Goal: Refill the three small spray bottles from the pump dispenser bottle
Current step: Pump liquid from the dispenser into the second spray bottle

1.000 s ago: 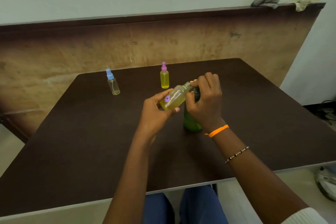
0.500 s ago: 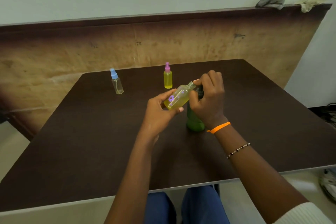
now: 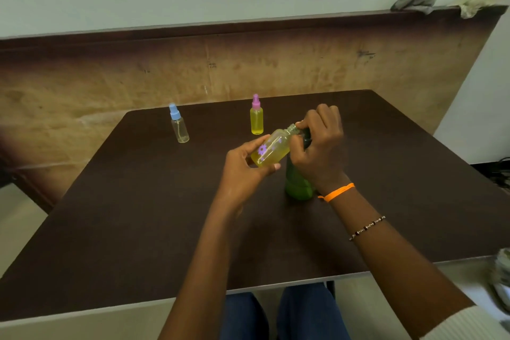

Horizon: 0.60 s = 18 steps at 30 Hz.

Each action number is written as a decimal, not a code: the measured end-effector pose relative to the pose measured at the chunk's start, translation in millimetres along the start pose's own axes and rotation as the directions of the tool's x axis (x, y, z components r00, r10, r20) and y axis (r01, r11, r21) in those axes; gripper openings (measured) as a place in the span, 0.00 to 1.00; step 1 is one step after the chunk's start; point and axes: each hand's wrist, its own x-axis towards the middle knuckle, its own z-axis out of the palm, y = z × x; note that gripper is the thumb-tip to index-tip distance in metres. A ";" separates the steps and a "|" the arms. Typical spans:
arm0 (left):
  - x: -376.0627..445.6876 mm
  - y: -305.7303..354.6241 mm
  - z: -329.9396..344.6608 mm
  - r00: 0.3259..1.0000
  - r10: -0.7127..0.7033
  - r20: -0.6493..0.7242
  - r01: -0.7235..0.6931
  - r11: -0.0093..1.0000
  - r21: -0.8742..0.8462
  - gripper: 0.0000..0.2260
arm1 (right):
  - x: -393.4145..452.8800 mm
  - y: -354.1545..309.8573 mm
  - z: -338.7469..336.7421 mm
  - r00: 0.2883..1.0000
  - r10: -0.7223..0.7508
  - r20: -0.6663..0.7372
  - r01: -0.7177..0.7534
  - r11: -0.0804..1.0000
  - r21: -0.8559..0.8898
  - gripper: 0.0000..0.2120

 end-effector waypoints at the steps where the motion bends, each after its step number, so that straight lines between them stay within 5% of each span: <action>1: 0.1 0.0 0.7 1.000 0.005 -0.002 -0.005 1.000 -0.008 0.26 | 1.6 -0.2 -2.0 1.000 -0.006 0.007 0.006 1.000 -0.001 0.04; 18: 1.5 -0.8 2.7 1.000 -0.024 -0.018 0.023 0.998 -0.055 0.25 | 6.5 0.5 -0.5 1.000 -0.006 0.005 0.006 1.000 0.016 0.03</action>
